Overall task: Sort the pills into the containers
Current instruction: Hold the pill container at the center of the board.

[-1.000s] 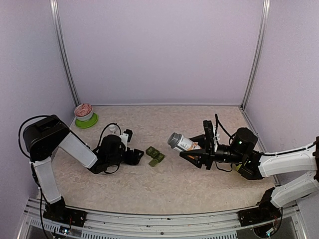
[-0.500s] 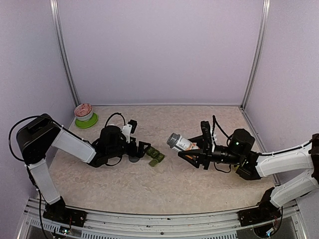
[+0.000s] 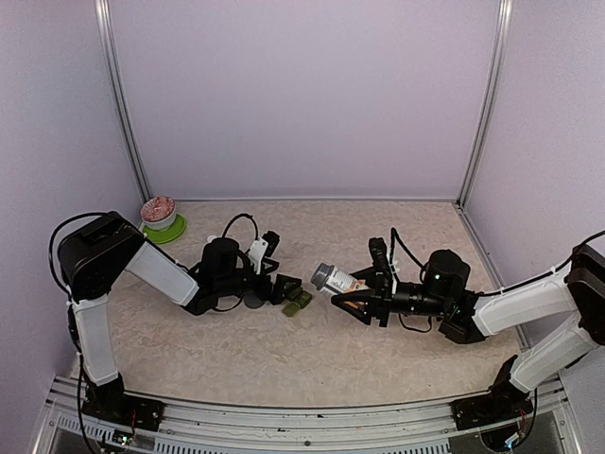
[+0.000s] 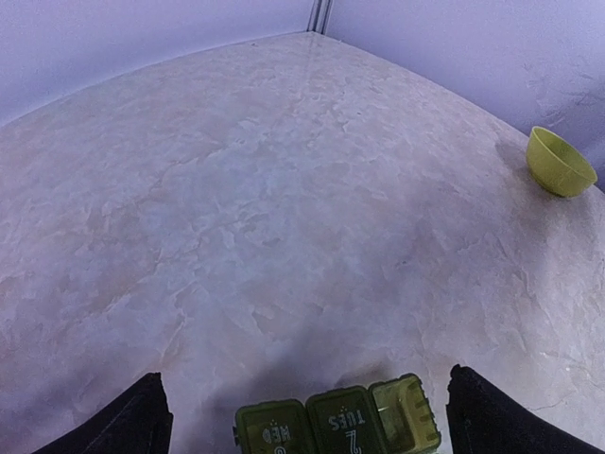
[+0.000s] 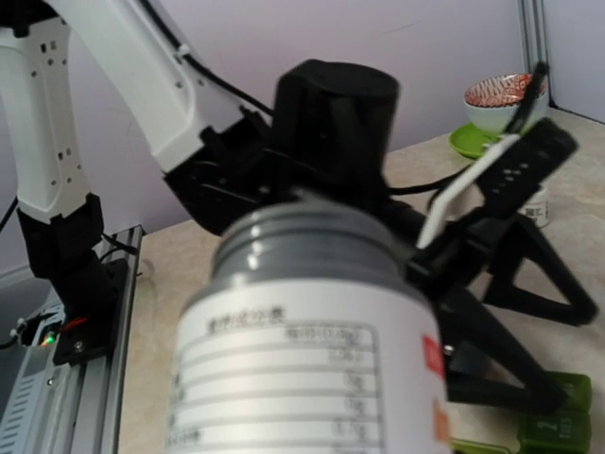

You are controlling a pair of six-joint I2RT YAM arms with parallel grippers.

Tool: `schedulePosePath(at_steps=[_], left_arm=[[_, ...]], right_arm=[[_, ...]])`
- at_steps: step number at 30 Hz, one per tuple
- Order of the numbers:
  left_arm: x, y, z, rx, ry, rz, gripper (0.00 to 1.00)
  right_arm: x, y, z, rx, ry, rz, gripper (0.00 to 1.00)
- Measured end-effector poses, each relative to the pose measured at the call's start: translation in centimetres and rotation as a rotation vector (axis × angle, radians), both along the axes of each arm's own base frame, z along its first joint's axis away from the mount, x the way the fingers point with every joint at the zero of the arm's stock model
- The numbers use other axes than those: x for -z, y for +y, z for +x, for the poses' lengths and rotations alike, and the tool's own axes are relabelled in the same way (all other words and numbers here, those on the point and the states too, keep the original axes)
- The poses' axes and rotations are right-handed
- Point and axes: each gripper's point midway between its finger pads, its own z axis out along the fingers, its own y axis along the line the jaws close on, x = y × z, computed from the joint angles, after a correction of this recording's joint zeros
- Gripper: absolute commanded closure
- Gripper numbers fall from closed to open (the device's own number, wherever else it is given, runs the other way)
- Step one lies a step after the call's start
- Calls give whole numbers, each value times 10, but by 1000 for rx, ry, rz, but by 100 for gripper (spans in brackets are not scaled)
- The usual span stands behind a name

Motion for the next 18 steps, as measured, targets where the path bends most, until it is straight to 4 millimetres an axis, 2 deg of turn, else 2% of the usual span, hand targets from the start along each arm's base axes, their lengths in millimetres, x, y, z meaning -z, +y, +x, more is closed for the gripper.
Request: schedulePosePath(at_steps=[4,10,18], left_arm=[[0,-7,4,38,-17,-1,2],[9,-8,9,75,5,-9,5],[21,-10,14,101,47,-17,5]], right_arm=[[2,1,1,0,4,-2,85],[7,2,2,-2,19,-6,85],[9,3,1,-6,35,-7,85]])
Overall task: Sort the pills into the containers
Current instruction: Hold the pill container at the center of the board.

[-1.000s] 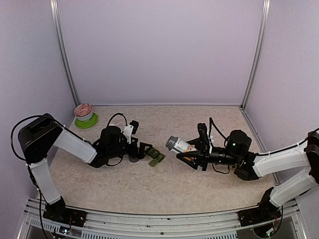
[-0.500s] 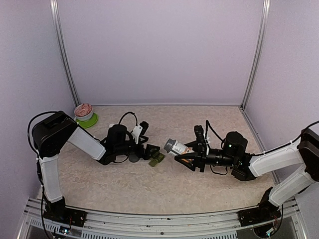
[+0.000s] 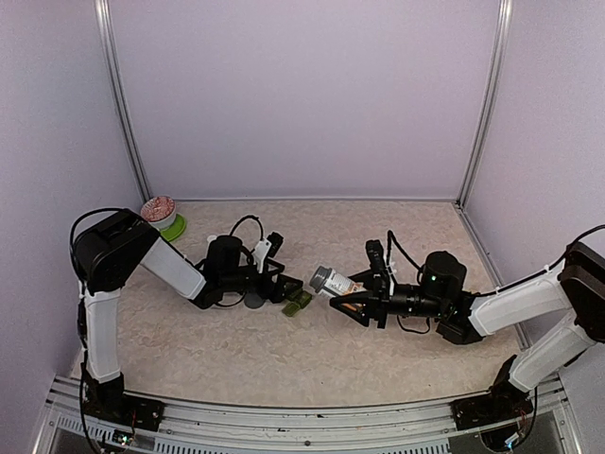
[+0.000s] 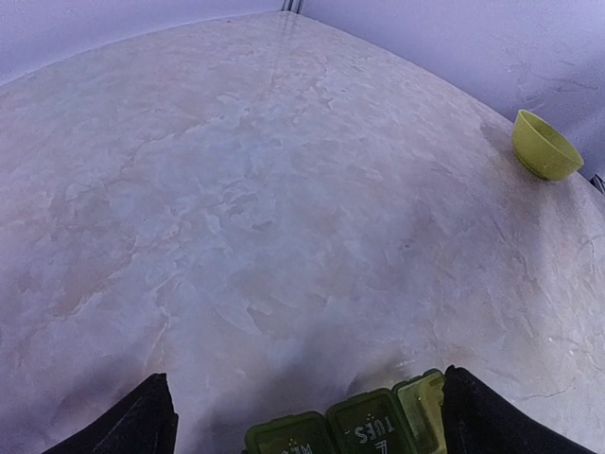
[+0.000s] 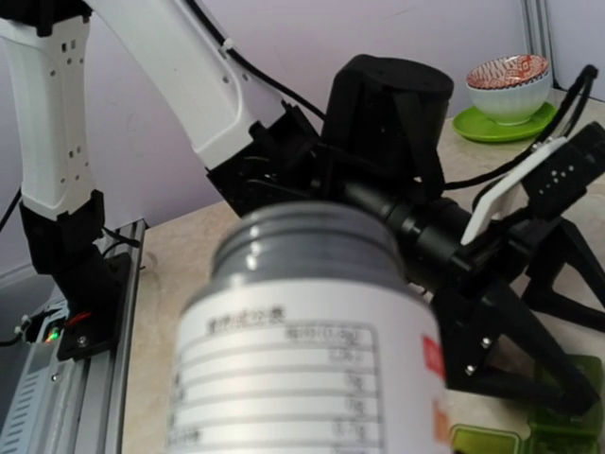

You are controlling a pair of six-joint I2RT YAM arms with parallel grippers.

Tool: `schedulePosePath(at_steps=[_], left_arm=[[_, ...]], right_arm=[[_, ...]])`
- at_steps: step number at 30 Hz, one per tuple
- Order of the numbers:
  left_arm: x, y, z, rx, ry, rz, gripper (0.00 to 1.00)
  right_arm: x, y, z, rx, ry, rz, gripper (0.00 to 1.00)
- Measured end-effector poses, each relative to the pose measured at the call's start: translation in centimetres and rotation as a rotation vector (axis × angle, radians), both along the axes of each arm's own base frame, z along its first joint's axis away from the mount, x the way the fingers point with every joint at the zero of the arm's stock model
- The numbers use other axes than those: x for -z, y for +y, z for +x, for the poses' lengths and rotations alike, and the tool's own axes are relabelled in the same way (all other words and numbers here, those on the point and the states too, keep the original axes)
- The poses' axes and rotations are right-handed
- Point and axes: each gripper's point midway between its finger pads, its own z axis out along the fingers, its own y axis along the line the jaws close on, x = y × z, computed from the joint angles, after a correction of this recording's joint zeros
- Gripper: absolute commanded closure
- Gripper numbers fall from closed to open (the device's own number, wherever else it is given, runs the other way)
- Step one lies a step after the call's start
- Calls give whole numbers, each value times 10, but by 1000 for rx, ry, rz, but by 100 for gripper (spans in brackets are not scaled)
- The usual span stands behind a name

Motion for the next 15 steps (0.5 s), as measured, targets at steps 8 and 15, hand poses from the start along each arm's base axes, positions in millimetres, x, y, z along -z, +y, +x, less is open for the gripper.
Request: schedulePosePath(at_steps=[8,15], left_arm=[[11,-1,-3,1,36,0,6],[15,-1,-4,-5,44,-6,6]], right_arm=[[8,1,2,2,16,-15,84],[22,4,7,16,47,-39,85]])
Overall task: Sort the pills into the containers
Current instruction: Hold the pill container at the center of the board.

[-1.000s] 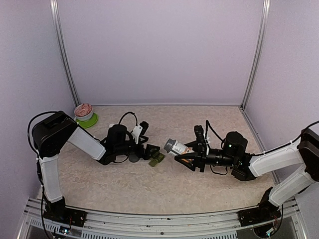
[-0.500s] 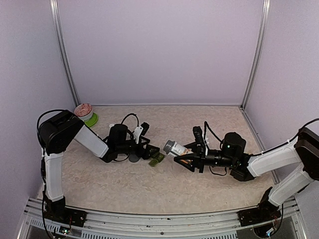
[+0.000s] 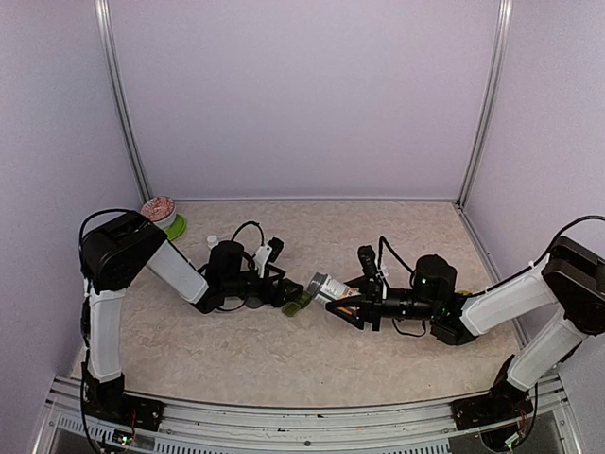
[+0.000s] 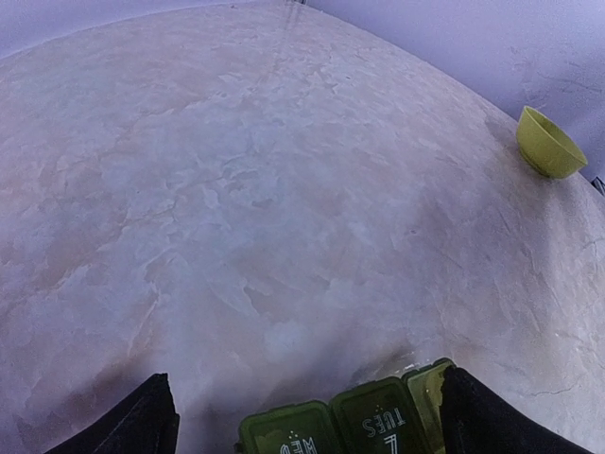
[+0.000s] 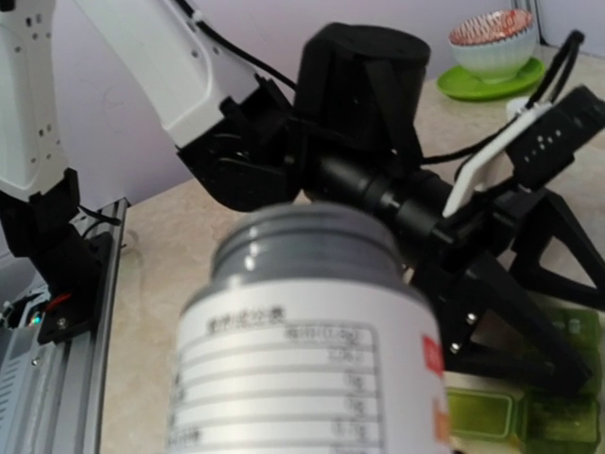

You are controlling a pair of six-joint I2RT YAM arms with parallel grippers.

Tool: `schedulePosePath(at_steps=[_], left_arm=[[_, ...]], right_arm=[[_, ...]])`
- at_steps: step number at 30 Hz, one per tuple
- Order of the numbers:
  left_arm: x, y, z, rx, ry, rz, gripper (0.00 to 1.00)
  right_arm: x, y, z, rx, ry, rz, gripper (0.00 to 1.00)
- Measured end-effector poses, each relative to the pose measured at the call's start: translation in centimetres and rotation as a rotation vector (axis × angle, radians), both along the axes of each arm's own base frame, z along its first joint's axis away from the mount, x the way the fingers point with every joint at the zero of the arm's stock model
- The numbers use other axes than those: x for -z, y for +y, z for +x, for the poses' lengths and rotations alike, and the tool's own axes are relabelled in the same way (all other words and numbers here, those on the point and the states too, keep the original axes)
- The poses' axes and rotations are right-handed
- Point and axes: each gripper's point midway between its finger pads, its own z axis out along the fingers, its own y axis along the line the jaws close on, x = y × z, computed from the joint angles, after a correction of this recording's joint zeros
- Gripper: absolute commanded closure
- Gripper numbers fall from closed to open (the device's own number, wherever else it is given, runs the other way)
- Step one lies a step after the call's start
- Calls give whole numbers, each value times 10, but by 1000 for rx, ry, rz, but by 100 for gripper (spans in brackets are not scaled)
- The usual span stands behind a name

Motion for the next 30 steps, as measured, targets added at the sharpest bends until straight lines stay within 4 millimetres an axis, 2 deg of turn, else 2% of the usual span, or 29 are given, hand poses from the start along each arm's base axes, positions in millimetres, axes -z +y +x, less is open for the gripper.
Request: schedulePosePath(at_steps=[11,21,30], left_arm=[[3,-2,4,-35,-15,-12,6],[3,-3,6,-58,-26,-11,6],[4,-7,5,-61,-42,-13,6]], right_arm=[[16,5,8,18,43,-10,85],[18,4,13,43,52,-10,85],[24,1,30,121,66,-35,85]])
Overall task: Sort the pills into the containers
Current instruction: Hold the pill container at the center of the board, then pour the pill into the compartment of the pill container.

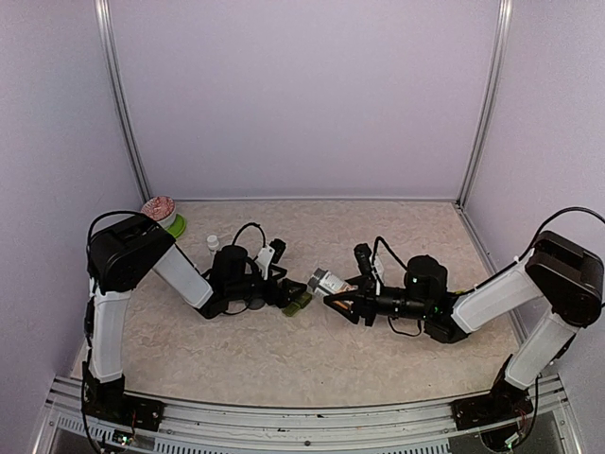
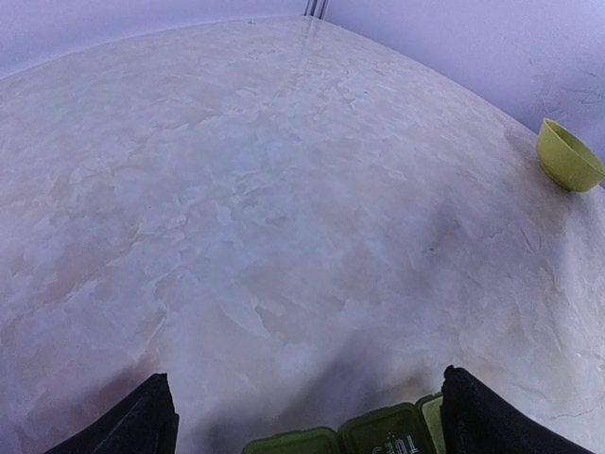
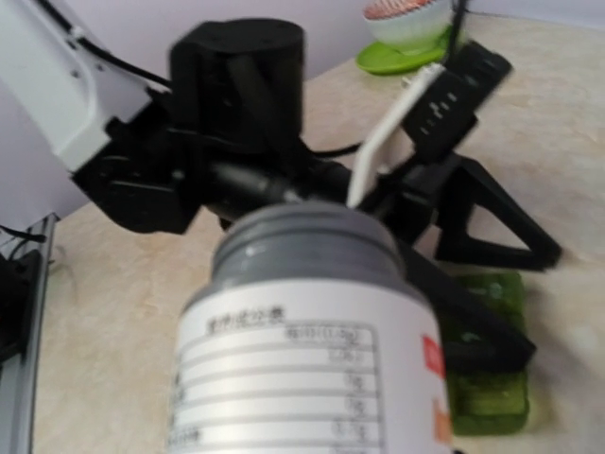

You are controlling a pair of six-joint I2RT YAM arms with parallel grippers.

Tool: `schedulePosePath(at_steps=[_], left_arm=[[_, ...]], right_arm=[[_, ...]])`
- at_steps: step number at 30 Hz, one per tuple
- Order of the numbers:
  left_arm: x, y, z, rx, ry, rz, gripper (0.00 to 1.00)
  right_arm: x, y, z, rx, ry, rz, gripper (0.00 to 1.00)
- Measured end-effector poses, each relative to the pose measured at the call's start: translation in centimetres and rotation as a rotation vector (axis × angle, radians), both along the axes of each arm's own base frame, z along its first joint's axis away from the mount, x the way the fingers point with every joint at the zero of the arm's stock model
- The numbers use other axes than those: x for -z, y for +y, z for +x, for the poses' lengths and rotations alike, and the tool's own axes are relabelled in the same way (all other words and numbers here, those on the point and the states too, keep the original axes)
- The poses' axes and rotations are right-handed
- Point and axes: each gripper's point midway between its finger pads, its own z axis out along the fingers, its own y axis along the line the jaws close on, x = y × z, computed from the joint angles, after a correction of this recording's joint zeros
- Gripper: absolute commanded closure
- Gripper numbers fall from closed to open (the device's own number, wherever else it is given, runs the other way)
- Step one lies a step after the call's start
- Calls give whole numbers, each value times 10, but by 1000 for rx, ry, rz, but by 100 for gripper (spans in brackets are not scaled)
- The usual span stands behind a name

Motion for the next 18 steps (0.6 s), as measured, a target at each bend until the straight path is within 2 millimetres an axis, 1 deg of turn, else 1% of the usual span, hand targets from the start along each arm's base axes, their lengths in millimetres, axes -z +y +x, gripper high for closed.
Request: schedulePosePath(at_steps=[5,14,18], left_arm=[[0,0,1,-5,-5,-2,7],[1,0,2,-18,-16,9,7],[1,0,2,-18,-21,14,7]], right_arm=[[9,-2,3,15,19,-22,85],[15,-1,5,21,36,-43,85],[20,-2,5,26,50,-63,85]])
